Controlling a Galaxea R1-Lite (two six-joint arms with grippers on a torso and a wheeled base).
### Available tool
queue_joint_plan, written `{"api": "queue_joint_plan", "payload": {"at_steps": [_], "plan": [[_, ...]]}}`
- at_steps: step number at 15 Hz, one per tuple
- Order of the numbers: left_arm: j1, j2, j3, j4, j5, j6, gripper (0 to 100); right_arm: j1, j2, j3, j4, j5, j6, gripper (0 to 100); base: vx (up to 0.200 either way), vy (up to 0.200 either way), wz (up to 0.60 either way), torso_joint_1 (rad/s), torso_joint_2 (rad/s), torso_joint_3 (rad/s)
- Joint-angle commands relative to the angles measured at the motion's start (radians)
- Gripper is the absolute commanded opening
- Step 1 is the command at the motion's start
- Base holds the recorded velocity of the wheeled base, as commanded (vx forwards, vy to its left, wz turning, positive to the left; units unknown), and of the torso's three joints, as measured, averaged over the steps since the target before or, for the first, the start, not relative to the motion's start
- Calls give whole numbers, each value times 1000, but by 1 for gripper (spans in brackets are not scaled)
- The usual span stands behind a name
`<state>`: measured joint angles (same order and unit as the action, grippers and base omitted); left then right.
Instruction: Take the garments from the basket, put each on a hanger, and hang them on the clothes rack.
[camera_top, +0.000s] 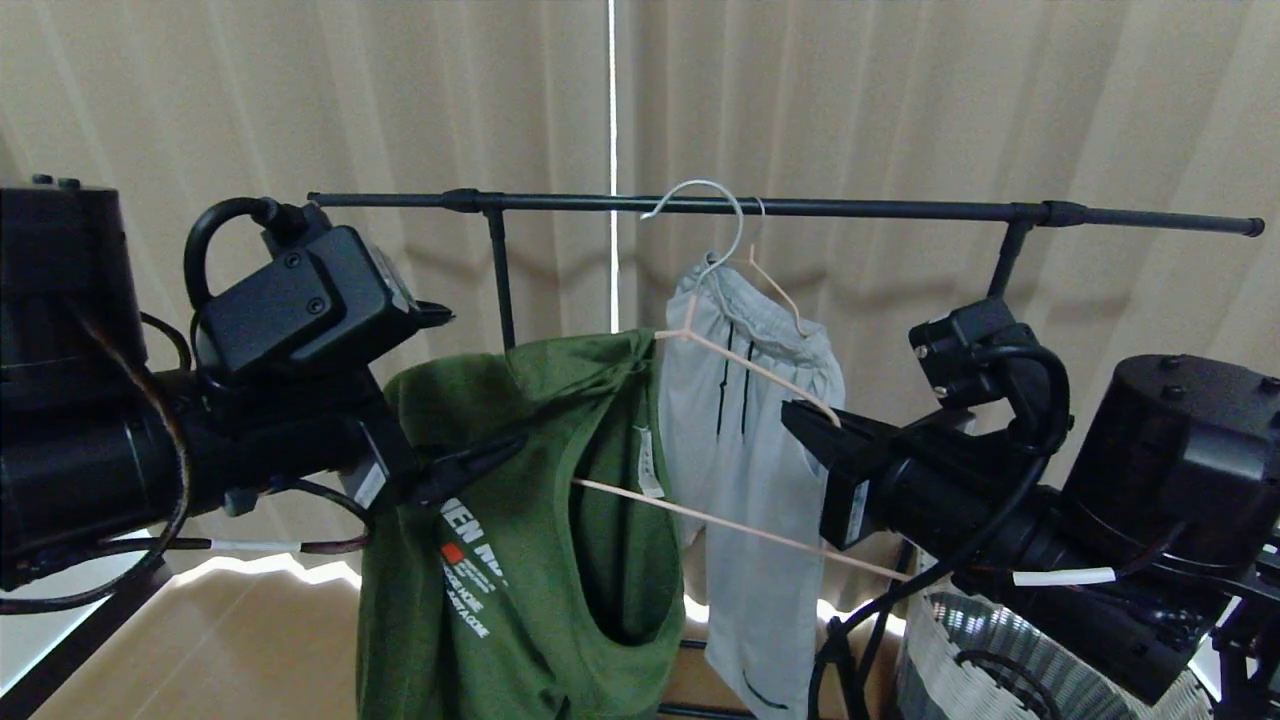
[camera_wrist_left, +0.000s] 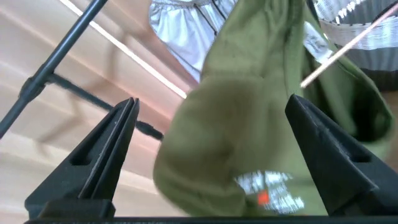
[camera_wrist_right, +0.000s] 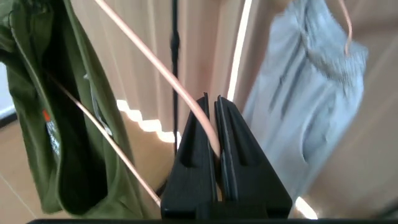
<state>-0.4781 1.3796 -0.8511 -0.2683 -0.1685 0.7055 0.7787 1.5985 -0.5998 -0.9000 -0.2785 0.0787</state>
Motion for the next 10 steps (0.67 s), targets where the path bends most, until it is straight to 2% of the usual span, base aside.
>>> {"api": "queue_joint_plan", "payload": {"at_steps": [1,4,10], "plan": [[1,58,-31,0,0,9,100,13,9,18,-25,12,-10,0,0,0,0,0,0,0],[4,85,-54,-2,1,34,100,27,17,46,-69,41,-45,0,0,0,0,0,0,0],[-10,85,-63,-2,-2,63,100,70,44,43,-74,51,-48,0,0,0,0,0,0,0]]}}
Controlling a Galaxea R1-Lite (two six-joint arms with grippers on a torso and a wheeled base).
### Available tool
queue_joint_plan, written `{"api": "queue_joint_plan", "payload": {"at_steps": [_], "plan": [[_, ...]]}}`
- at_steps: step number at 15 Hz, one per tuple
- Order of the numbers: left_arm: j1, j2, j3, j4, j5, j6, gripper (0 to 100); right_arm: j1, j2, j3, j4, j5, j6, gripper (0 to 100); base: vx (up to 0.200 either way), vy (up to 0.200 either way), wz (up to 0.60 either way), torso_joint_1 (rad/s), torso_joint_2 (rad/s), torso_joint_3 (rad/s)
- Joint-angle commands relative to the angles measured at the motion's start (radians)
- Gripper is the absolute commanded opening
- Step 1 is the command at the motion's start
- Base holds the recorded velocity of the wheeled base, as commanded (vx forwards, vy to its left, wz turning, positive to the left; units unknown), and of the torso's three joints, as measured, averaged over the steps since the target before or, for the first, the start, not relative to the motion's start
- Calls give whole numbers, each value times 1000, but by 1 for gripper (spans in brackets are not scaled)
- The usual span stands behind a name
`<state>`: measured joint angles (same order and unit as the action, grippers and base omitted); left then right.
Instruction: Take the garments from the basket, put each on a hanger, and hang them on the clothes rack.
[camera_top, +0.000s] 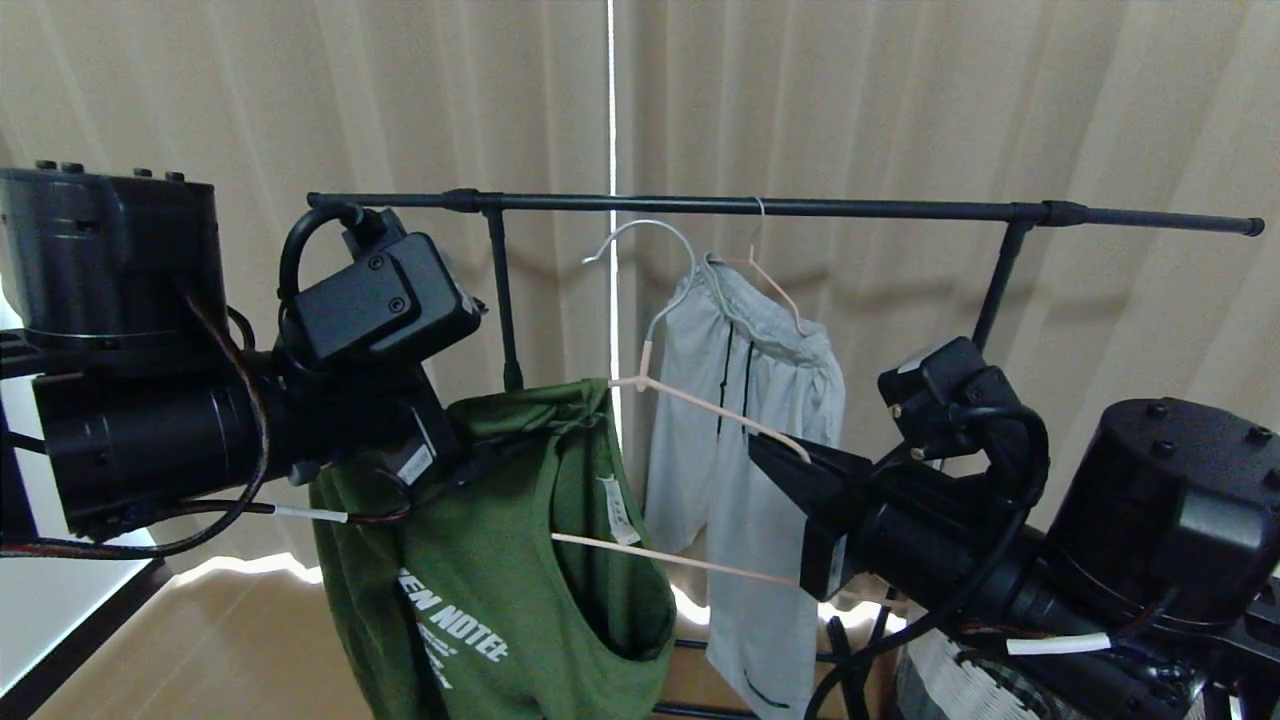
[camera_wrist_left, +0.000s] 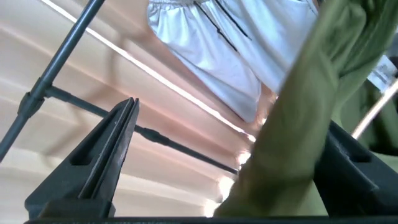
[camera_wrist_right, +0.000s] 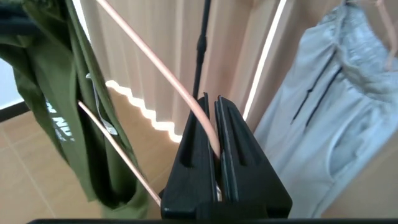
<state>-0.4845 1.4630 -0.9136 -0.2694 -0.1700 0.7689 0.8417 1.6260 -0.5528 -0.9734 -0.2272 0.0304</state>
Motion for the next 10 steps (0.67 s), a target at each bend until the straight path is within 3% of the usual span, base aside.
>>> {"api": "queue_joint_plan", "payload": {"at_steps": [1,2,3,10], "plan": [[-3,2,1,-1,0,1,100,17,17,-6,-1,3,0,0,0,0,0,0,0,0],[-3,2,1,-1,0,1,100,17,17,-6,-1,3,0,0,0,0,0,0,0,0],[-2,4,2,-1,-2,1,0,22,9,-4,-1,5,0,0,0,0,0,0,0,0],[-3,4,15,-1,-2,0,0,22,12,7,-74,8,-3,0,0,0,0,0,0,0]]}}
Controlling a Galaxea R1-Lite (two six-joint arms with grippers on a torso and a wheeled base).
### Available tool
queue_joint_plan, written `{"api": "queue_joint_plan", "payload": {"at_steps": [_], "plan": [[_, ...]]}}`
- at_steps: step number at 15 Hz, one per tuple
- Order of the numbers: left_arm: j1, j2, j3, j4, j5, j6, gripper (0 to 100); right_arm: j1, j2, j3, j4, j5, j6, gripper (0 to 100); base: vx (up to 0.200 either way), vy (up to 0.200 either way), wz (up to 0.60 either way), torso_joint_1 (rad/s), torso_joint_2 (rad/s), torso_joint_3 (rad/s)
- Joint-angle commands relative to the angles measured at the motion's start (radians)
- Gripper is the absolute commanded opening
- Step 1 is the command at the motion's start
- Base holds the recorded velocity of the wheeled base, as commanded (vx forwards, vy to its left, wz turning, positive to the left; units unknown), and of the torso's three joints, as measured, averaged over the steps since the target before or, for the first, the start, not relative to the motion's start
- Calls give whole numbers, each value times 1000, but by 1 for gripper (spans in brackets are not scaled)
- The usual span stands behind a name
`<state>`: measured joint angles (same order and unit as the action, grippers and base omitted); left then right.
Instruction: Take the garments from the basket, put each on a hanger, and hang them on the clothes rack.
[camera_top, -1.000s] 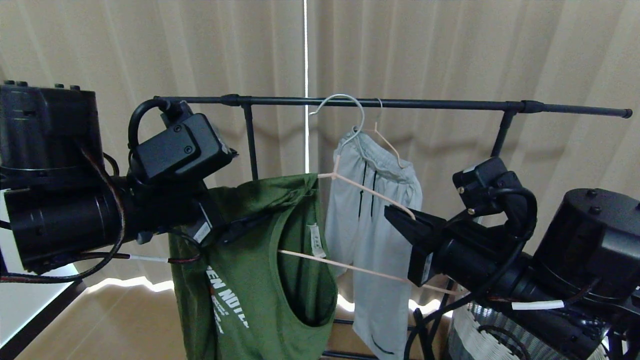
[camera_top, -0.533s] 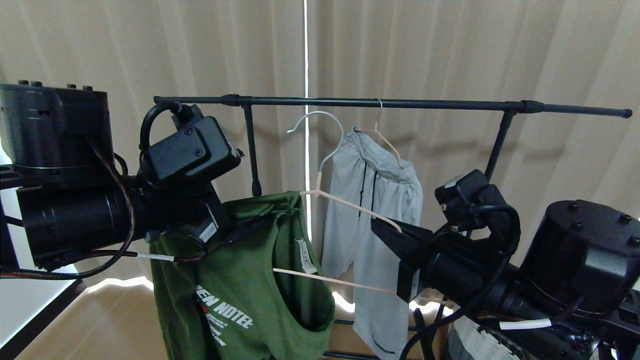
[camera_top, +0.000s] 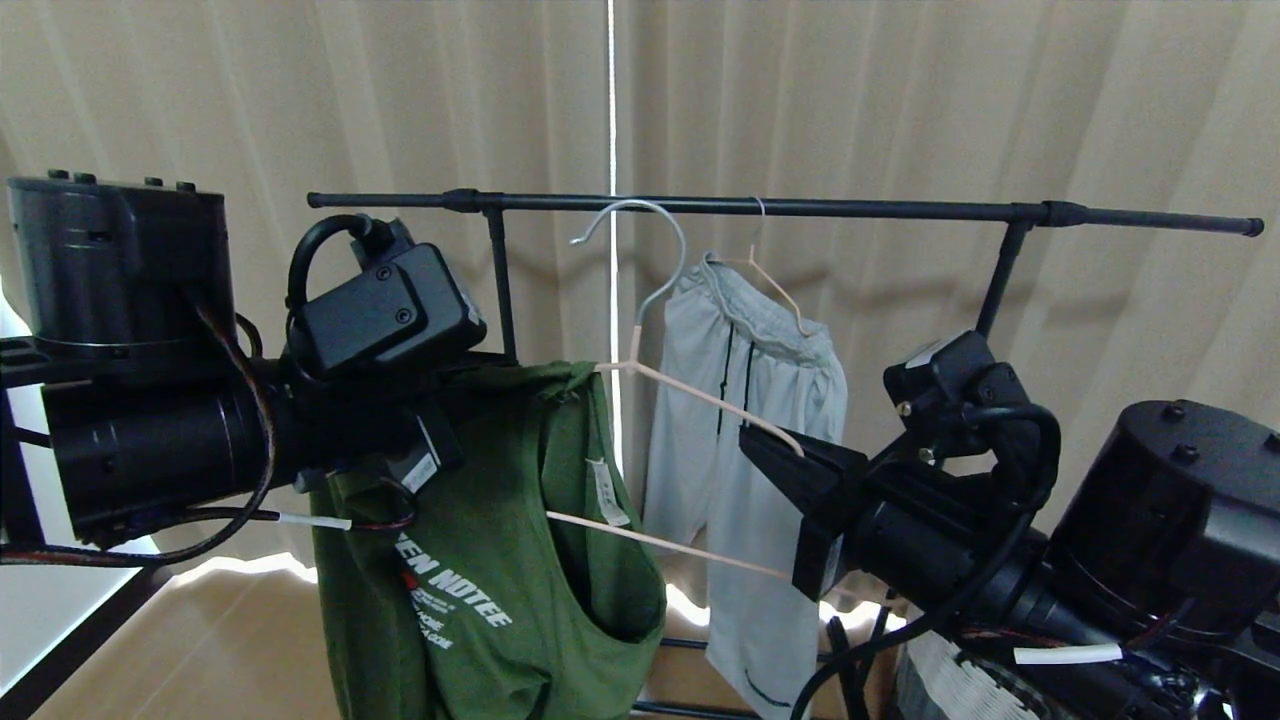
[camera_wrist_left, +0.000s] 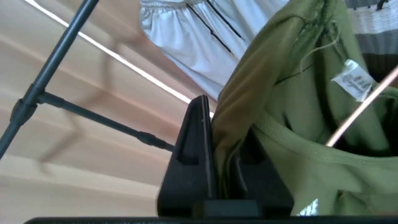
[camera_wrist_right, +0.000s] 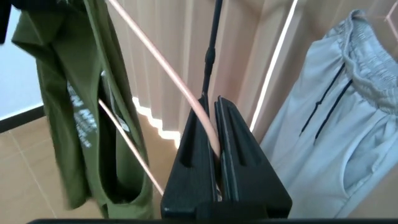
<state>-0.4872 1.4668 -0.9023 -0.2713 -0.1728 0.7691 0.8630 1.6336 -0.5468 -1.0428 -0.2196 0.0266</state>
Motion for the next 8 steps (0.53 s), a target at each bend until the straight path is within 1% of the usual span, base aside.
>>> {"api": "queue_joint_plan", "payload": {"at_steps": [1,3,4,6,7,8], "plan": [[1,0,8,1,2,-1,0,-1,3,1,-5,0,1,0,0,0,0,0,0,0],[1,-5,26,0,4,-2,0,-2,-1,2,-2,0,-10,0,0,0,0,0,0,0],[1,-8,33,0,6,-5,0,-2,-3,7,-5,-1,-22,100,0,0,0,0,0,0],[6,-8,45,-22,16,-7,0,-4,-1,11,-6,-7,-24,100,0,0,0,0,0,0],[10,-11,56,-34,85,-11,0,-13,-1,13,-16,-11,-30,100,0,0,0,0,0,0],[10,-20,65,-34,191,-31,0,-25,-3,16,-33,-11,-31,100,0,0,0,0,0,0]]}}
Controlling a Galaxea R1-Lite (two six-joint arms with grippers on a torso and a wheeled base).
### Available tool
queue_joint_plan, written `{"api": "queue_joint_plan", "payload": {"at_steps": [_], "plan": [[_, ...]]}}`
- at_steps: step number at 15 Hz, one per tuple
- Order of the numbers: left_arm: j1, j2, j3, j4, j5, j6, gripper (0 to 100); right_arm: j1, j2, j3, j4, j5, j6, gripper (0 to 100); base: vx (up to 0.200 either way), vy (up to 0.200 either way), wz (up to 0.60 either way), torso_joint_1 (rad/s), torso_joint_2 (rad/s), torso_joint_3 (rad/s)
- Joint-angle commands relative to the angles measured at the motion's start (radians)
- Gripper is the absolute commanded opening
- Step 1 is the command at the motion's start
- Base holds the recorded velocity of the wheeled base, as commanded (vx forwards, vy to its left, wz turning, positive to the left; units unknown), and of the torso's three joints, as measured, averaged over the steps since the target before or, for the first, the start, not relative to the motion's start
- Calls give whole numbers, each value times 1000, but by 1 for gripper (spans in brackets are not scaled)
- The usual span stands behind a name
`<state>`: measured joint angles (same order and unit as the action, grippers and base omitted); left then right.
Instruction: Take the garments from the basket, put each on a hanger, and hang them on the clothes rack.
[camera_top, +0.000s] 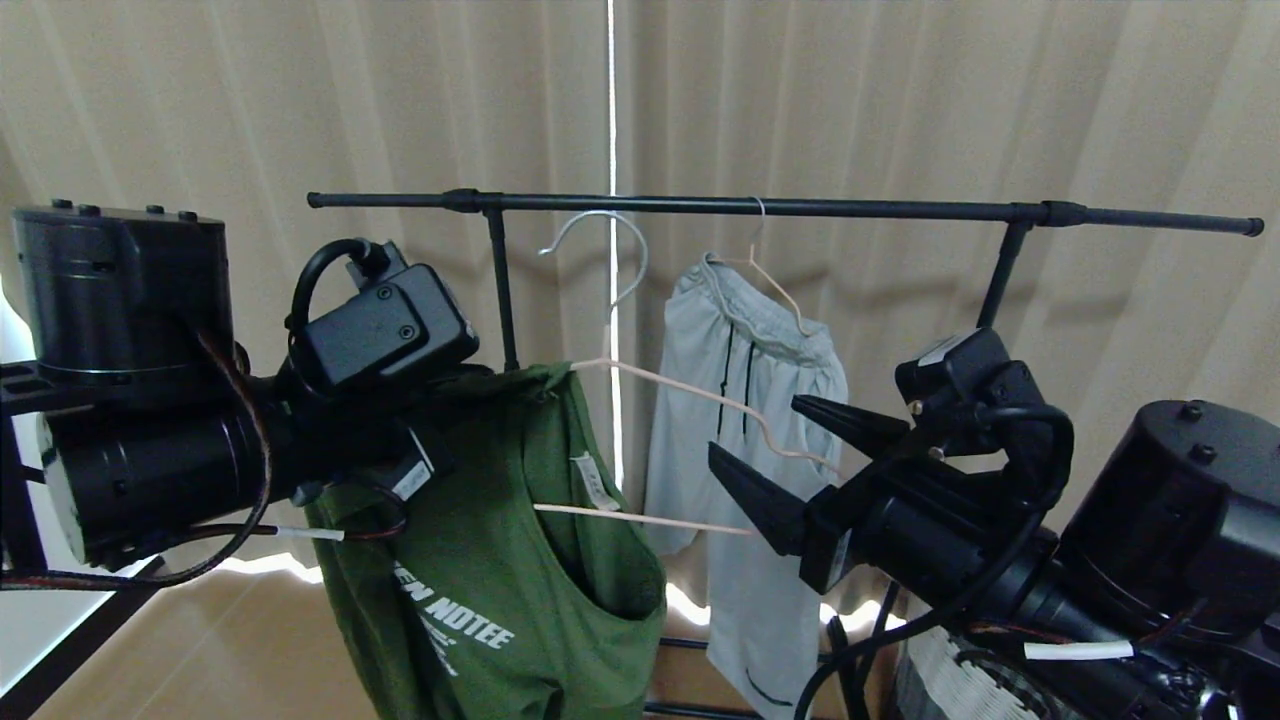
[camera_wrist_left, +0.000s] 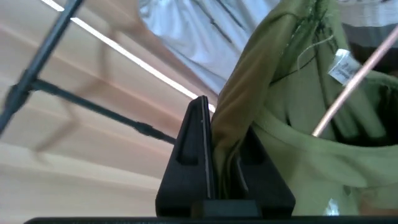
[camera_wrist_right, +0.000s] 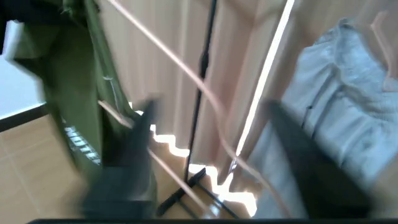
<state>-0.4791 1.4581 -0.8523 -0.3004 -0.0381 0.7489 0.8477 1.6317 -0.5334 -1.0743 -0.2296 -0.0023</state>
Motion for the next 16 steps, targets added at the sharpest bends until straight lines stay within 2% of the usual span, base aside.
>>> {"api": "queue_joint_plan", "payload": {"at_steps": [1,2,3,4,7,11,16], "plan": [[1,-19,21,-5,121,-43,0,-10,-1,10,-13,1,-2,100,0,0,0,0,0,0],[-10,-27,29,-5,222,-143,0,-10,0,29,-42,6,-5,100,0,0,0,0,0,0],[-32,-25,27,-5,274,-227,0,-10,7,41,-62,7,-8,100,0,0,0,0,0,0],[-39,-24,27,-5,293,-298,0,-10,11,43,-65,7,-7,100,0,0,0,0,0,0],[-52,-41,26,-32,291,-430,0,-10,11,70,-65,10,-5,100,0,0,0,0,0,0],[-81,-65,68,-151,268,-436,0,-7,94,55,-65,13,-2,100,0,0,0,0,0,0],[-174,-93,65,-152,265,-436,0,21,186,-17,-65,13,-2,100,0,0,0,0,0,0]]}}
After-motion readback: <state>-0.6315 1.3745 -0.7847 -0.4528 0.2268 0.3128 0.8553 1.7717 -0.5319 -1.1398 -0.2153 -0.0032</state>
